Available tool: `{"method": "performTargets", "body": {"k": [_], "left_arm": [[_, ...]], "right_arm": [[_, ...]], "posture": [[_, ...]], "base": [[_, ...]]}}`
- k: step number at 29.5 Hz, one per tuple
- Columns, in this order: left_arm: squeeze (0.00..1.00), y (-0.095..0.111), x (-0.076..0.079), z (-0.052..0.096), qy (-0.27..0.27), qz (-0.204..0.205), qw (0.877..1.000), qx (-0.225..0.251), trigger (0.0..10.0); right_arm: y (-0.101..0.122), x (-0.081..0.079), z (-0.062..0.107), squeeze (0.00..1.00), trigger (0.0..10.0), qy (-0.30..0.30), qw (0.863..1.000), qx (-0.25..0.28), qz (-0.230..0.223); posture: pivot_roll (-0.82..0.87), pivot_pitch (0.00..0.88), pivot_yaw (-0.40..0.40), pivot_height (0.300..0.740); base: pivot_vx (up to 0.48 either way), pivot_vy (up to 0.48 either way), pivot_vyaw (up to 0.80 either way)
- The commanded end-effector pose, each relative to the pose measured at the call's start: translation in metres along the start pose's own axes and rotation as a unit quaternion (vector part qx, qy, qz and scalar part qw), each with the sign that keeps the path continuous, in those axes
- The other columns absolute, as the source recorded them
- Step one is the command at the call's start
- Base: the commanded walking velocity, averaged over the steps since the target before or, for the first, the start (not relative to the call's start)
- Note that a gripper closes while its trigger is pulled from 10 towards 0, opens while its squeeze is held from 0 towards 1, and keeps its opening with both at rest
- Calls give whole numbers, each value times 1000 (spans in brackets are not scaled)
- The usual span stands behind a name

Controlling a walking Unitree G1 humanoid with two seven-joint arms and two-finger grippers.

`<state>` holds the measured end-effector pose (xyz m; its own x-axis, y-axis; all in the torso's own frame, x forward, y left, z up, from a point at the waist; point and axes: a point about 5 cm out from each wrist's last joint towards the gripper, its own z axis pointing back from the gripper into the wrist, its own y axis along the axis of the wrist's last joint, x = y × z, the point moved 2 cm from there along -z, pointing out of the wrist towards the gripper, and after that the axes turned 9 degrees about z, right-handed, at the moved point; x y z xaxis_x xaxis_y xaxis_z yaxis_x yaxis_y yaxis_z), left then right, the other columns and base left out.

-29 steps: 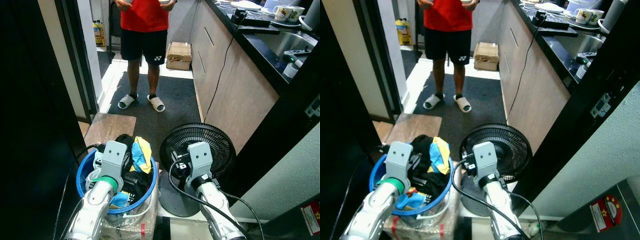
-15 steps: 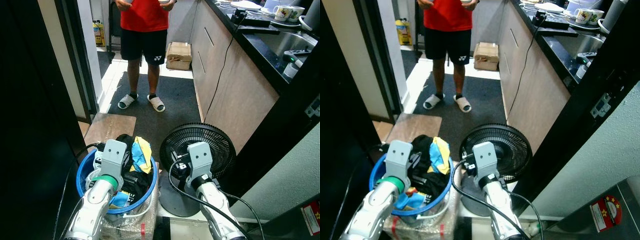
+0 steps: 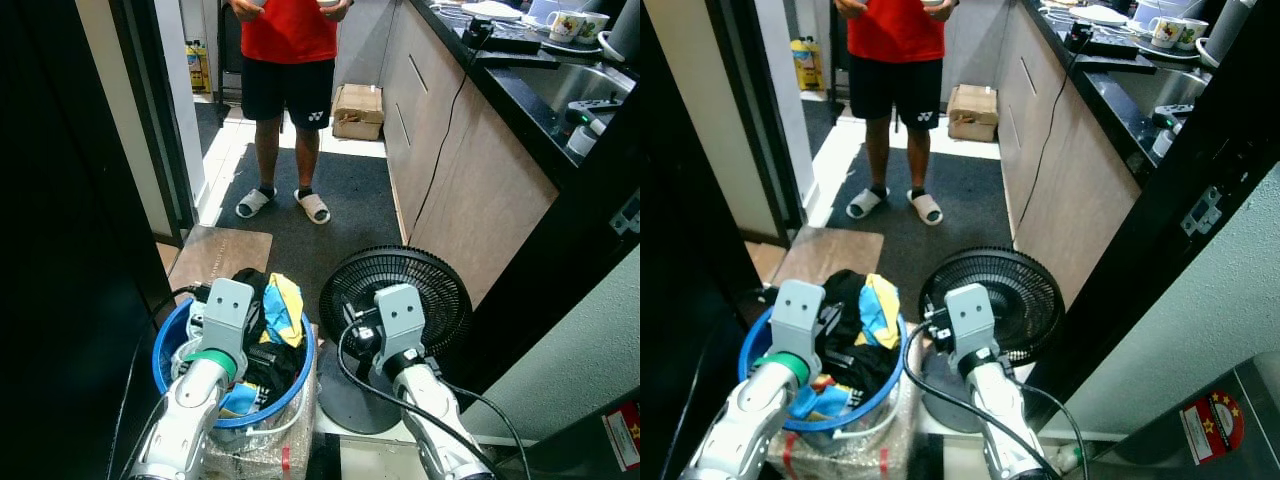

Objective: Clothes washing

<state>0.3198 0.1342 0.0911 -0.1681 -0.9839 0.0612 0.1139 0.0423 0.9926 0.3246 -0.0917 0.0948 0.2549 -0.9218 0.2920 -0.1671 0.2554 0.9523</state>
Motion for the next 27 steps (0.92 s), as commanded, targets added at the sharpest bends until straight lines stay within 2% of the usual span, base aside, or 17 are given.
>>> {"method": "performTargets", "body": {"k": [1, 11, 17, 27], "left_arm": [[0, -6, 2, 1, -2, 4, 1000, -9, 10000], [0, -7, 2, 1, 0, 3, 1000, -10, 10000], [0, -7, 1, 1, 1, 3, 1000, -10, 10000], [0, -7, 0, 0, 5, 3, 1000, -7, 10000]], "right_arm": [[-3, -1, 1, 0, 10000, 4, 1000, -3, 2], [-3, -1, 1, 0, 10000, 9, 1000, -2, 15], [-3, -2, 1, 0, 10000, 14, 1000, -1, 19], [-3, -3, 2, 0, 10000, 13, 1000, 1, 9]], "posture": [[109, 0, -14, 740], [109, 0, -15, 740], [109, 0, -14, 740], [106, 0, -13, 740]], "base": [[-364, 0, 0], [-356, 0, 0], [-349, 0, 800], [0, 0, 0]]}}
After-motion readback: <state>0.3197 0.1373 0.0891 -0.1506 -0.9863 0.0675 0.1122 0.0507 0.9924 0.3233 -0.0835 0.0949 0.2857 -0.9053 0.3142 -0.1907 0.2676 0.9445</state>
